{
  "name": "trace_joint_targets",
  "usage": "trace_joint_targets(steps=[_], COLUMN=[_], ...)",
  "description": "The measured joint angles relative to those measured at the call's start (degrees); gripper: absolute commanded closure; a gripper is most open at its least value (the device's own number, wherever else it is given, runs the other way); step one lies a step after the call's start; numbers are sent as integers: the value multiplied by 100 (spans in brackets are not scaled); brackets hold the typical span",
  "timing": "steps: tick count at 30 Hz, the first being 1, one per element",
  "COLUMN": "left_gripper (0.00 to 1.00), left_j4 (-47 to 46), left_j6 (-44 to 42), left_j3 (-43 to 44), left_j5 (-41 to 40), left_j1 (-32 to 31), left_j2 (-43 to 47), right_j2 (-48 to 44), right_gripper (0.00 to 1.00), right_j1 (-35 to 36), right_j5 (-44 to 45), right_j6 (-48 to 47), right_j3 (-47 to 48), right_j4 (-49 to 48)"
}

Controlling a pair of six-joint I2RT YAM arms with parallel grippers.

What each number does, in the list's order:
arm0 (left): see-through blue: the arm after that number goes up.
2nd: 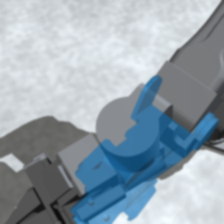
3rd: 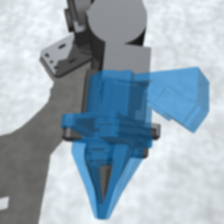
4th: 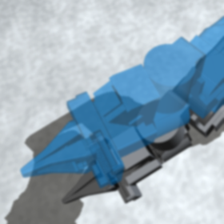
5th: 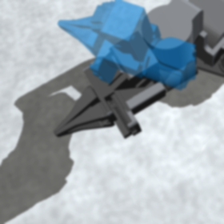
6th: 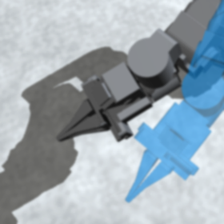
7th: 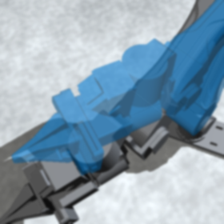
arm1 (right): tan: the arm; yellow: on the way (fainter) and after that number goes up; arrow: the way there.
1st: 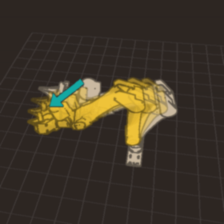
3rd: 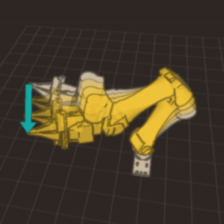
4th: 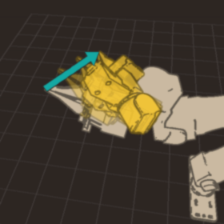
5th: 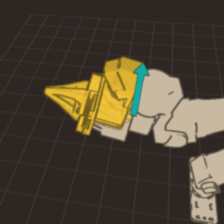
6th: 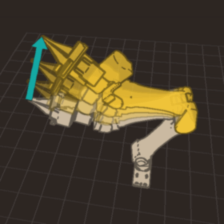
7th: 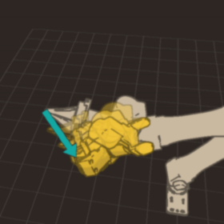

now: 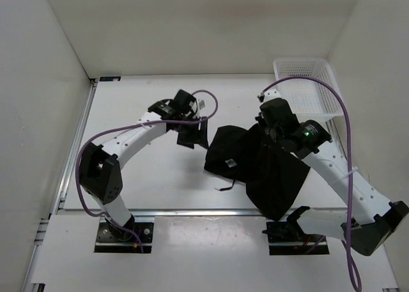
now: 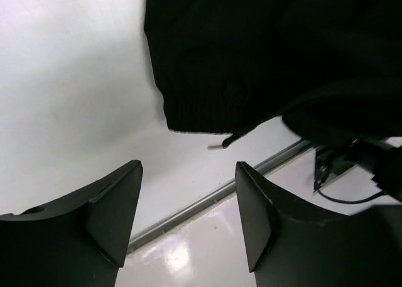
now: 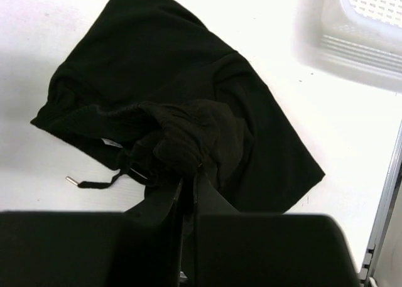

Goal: Fold and stack the shorts
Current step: Flatten the shorts out

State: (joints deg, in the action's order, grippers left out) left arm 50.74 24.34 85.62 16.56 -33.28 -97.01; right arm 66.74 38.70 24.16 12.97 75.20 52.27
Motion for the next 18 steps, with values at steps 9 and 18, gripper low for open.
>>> trace_joint_targets(steps=[9, 18], left_gripper=[10, 15], left_j4=[-238, -850], left_j6=[323, 439], left_j3=[-1416, -968], left_j5=[-577, -1285], left_j1=[-933, -1145], left_j2=[302, -407], right_j2=[0, -55], right_gripper=[100, 100], right_j1=[-824, -1217], right_j5=[-649, -1185], right_j6=[-107, -199], right_j3=[0, 0], right_j4=[-13, -15])
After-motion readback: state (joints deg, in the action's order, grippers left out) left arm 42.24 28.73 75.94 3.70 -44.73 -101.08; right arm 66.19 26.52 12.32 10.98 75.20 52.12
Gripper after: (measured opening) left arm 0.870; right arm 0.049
